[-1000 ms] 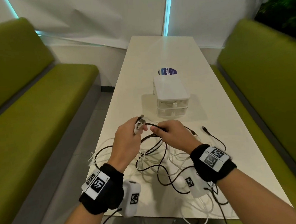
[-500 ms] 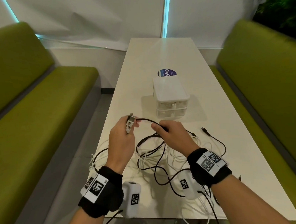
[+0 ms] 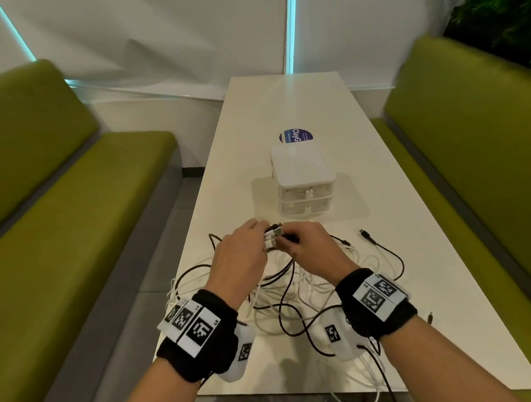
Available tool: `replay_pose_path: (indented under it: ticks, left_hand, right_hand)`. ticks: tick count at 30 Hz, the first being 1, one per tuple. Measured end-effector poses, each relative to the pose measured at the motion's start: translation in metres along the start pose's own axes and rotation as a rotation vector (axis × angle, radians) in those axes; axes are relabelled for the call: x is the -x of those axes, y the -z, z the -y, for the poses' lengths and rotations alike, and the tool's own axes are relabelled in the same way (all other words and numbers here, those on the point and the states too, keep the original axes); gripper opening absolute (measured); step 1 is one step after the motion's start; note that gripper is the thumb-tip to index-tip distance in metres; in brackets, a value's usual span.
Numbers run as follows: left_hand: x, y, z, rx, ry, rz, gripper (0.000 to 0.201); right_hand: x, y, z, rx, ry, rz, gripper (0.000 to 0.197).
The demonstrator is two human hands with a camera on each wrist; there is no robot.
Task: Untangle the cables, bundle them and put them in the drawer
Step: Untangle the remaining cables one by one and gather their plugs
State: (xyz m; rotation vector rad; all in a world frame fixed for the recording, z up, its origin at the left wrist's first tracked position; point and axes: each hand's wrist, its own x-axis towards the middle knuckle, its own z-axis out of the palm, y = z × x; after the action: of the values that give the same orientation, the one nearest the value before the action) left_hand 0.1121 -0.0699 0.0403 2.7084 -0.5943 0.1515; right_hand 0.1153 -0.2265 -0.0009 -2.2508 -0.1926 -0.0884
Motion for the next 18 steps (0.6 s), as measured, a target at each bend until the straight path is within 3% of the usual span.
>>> replay_pose_path:
  ticks: [7,13,18]
  left_hand:
    - [0.005,0.014,0.009,0.196,0.003,-0.02,0.021]
    - [0.007,0.024,0.015,0.383,0.049,-0.092,0.024]
    - [0.012,0.03,0.019,0.51,0.031,-0.158,0.027]
  right_hand:
    - [0.004,0.011,0.006,-0.039,-0.026,0.135,0.034]
    - [0.009,0.013,0.006,-0.025,-0.043,0.139,0.026]
    - [0.012,0.017,0.016,0.074,-0.017,0.303,0.023]
